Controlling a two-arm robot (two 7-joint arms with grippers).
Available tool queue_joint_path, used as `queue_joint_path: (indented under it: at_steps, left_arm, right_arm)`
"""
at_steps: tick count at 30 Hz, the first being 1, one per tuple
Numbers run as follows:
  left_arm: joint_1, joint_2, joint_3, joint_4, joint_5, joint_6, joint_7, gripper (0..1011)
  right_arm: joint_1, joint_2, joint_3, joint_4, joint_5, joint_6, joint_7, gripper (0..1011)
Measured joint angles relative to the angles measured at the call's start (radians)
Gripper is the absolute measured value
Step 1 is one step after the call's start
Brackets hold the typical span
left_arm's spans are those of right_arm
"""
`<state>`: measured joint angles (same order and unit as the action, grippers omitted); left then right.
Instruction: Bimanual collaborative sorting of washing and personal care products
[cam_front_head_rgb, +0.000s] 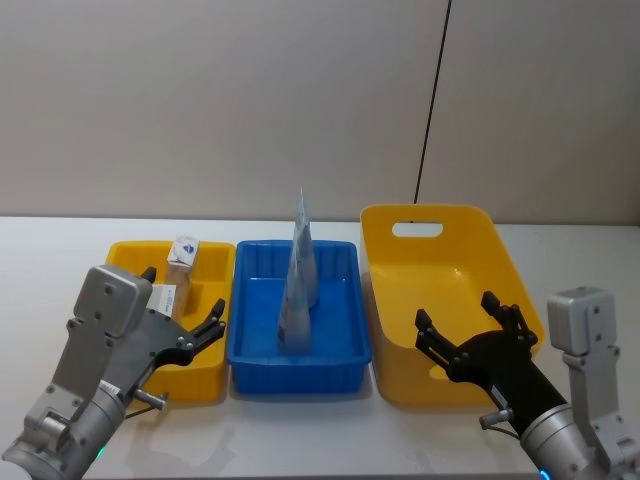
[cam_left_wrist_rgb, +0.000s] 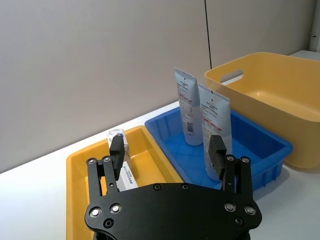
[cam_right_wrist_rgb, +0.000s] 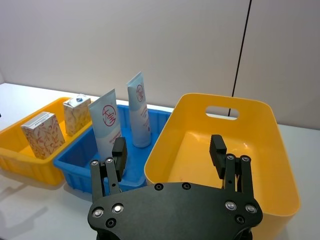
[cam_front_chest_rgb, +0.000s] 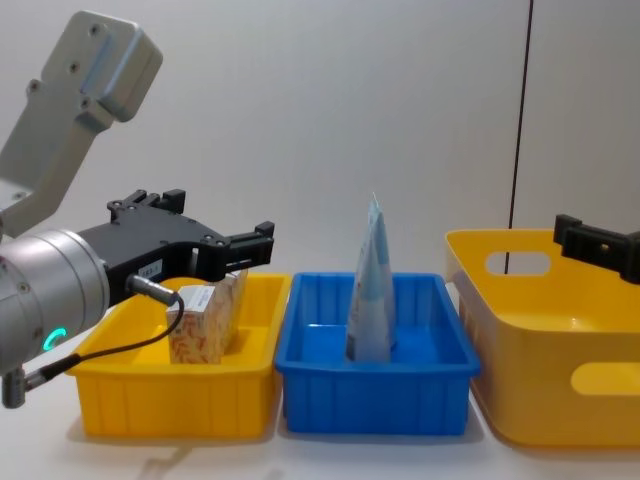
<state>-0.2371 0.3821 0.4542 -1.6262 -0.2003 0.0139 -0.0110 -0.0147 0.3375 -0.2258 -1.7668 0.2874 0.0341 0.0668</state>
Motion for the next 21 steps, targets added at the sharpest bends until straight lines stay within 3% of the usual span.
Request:
queue_joint_path:
  at_steps: [21]
  left_arm:
    - [0.0, 0.0, 0.0, 0.0, 0.0, 0.0, 0.0, 1002]
  right_arm:
    - [0.0, 0.0, 0.0, 0.0, 0.0, 0.0, 0.0, 1002]
